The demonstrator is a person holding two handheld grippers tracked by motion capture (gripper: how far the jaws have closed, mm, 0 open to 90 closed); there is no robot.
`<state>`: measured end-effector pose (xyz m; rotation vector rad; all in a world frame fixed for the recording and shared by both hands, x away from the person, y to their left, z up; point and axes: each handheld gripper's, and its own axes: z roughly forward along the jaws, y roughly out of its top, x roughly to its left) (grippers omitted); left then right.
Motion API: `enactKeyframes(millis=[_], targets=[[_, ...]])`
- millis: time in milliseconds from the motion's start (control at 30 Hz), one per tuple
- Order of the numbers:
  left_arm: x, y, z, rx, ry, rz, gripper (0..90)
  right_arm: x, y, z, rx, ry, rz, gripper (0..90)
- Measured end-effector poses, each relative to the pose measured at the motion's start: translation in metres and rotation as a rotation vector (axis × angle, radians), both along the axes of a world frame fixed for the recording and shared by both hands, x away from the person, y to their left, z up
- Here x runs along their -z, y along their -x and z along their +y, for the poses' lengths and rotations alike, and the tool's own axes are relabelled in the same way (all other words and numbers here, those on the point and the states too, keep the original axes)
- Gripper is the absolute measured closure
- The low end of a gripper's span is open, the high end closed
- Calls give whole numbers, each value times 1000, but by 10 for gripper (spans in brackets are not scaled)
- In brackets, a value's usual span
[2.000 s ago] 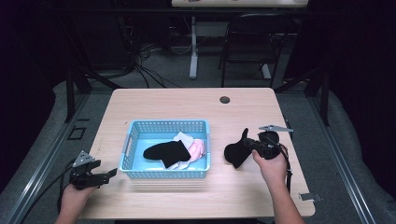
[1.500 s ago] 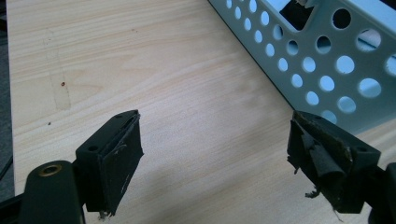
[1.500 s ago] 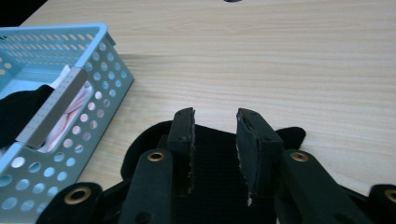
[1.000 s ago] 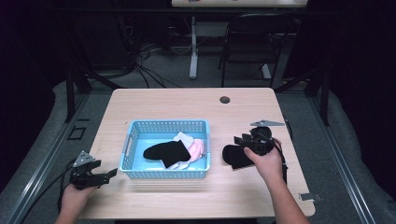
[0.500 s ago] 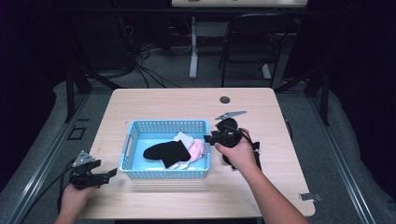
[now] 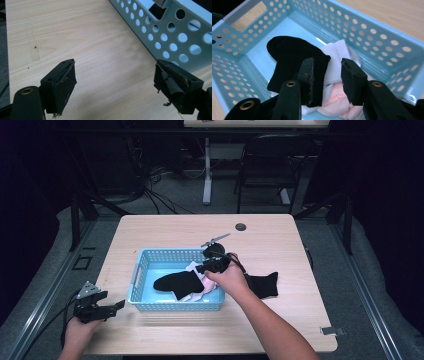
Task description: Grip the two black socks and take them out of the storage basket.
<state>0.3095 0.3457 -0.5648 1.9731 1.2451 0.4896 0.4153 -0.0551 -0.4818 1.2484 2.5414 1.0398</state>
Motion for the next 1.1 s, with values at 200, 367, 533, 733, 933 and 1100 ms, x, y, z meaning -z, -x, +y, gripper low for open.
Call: enactKeyframes(millis=[200,367,533,733,933,1100], targets=[[0,0,0,1,0,-2,179,17,-11,14,2,29,61,631],[0,0,0,0,1,0,179,24,-16,21,8,40,117,634],[0,0,0,0,3,-2,179,30,-21,27,20,95,171,635],[0,0,0,0,5,-2,179,36,-25,33,23,113,217,645],[-1,0,0,1,5,-3,179,39,-24,36,-5,120,239,786],[-1,0,0,2,5,-3,179,36,-21,36,-17,114,220,847]])
